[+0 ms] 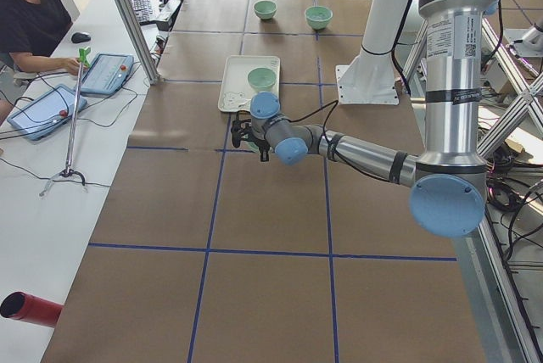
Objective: Stack green bowls together
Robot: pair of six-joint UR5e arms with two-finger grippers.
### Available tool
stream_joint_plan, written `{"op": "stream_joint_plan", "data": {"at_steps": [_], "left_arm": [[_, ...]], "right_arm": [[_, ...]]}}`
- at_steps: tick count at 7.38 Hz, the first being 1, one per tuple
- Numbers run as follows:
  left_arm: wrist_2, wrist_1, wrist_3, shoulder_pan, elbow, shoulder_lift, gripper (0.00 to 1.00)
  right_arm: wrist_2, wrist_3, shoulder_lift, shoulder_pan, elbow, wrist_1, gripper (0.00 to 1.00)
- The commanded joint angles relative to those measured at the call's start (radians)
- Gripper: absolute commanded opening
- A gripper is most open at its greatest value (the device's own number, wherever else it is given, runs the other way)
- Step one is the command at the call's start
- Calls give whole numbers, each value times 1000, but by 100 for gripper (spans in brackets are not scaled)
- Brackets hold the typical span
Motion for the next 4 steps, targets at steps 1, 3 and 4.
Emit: {"op": "stream_joint_plan", "data": {"at_steps": [1,3,4], "left_arm": [[-11,69,-65,-12,-8,-90,0],[-8,172,-100,-14,-22,-182,0],[-1,233,-105,-14,-23,-228,0]], "right_arm": [[-40,0,11,-55,-125,137,100],[-45,0,25,-98,-199,204,100],[-39,11,32,-98,-193,209,96]]}}
